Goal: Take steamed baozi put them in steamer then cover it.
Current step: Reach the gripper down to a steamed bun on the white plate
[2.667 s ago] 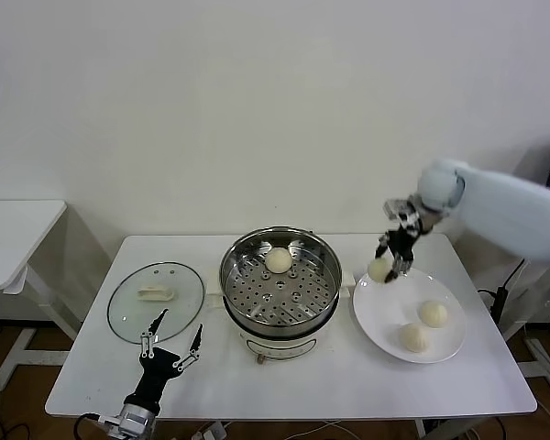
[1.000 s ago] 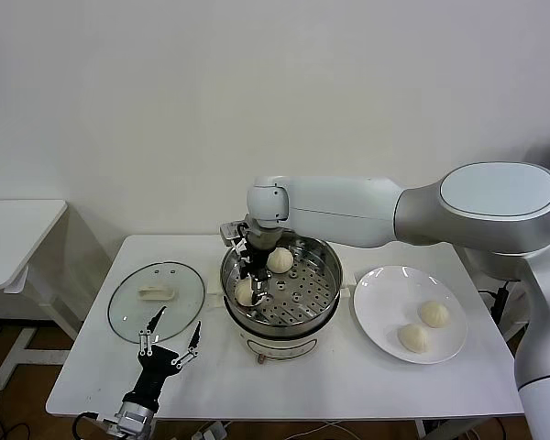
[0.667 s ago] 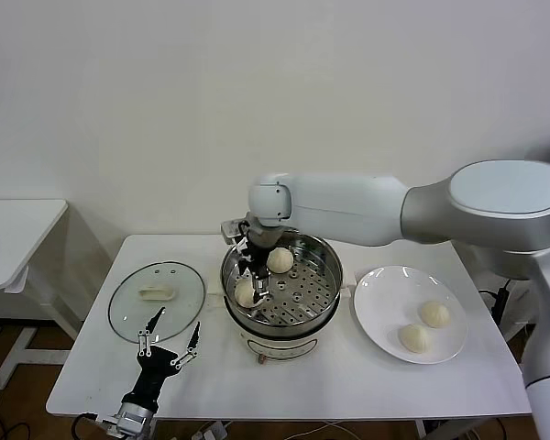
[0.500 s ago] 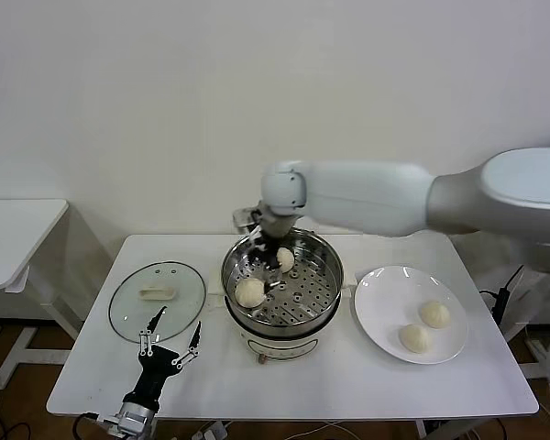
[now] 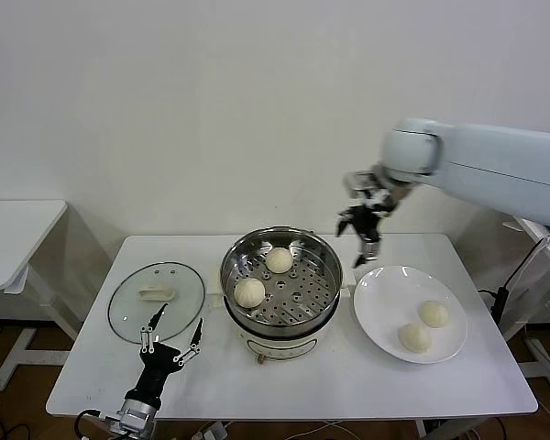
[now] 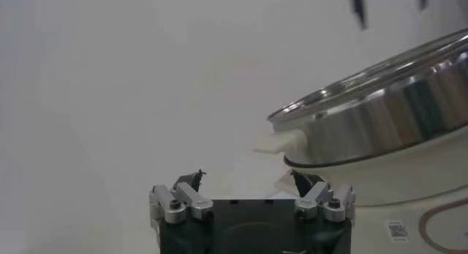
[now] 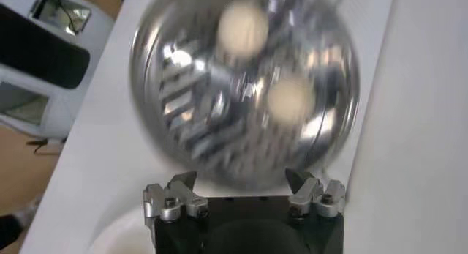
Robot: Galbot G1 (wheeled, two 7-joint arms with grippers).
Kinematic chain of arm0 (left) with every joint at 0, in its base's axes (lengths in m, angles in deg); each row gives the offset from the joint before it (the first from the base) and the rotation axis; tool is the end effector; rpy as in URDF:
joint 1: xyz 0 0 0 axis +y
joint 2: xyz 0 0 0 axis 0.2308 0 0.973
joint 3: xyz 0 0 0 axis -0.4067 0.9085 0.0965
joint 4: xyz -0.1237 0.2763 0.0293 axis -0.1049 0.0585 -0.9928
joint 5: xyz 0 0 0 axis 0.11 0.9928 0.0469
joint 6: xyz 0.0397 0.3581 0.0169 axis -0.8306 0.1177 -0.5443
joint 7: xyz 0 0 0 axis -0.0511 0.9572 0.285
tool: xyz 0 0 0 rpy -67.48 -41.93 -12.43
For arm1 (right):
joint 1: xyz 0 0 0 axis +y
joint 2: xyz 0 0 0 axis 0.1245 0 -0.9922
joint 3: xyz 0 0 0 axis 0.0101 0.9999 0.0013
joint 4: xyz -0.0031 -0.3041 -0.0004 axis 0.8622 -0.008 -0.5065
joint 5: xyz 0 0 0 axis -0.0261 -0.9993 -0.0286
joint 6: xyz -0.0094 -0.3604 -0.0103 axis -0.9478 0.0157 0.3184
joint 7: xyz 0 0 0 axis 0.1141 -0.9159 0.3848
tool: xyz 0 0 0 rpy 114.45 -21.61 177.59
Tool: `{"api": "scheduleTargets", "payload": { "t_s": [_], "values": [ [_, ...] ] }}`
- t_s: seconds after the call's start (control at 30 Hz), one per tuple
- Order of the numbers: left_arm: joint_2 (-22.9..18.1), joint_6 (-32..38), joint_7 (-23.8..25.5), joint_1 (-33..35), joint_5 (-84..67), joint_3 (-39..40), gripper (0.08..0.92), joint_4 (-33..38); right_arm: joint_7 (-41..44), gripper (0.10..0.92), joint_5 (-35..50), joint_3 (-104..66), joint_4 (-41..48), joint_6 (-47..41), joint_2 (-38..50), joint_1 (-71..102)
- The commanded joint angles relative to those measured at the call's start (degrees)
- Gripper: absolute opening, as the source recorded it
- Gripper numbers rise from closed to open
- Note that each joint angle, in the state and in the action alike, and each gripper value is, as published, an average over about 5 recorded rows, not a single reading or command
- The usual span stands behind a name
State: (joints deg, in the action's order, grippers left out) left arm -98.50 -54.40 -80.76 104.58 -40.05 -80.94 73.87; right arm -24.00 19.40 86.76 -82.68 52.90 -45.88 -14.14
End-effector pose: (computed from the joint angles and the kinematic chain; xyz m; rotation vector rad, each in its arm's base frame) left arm 0.2113 0.0539 -0.3473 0.3097 2.9632 0.6209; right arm 0.5049 -0.0452 -0.0188 1.4505 -1.3248 1.4050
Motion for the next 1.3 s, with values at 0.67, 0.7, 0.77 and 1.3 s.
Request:
{"api": "scheduleTargets", "payload": {
  "t_s": [0.67, 0.7, 0.77, 1.3],
  "values": [
    [-0.57, -1.79, -1.0, 0.75, 0.32, -0.84, 0.823, 0.2, -0.51, 0.823, -13.36, -10.64, 8.04, 2.25, 11.63, 29.52],
    [-0.58, -1.73, -0.99, 0.8, 0.34, -0.89, 0.823, 0.14, -0.81, 0.823, -13.66, -11.03, 8.34, 2.25, 11.43, 30.12],
    [-0.58, -1.57, -0.95, 0.88, 0.42, -1.0, 0.823, 0.0, -1.3, 0.823, -14.26, -11.79, 8.84, 2.26, 11.14, 31.14],
    [-0.32, -1.03, -0.89, 1.26, 0.65, -1.54, 0.823, -0.27, -6.32, 0.823, -15.16, -16.61, 12.21, 2.66, 9.38, 36.62]
  ]
}}
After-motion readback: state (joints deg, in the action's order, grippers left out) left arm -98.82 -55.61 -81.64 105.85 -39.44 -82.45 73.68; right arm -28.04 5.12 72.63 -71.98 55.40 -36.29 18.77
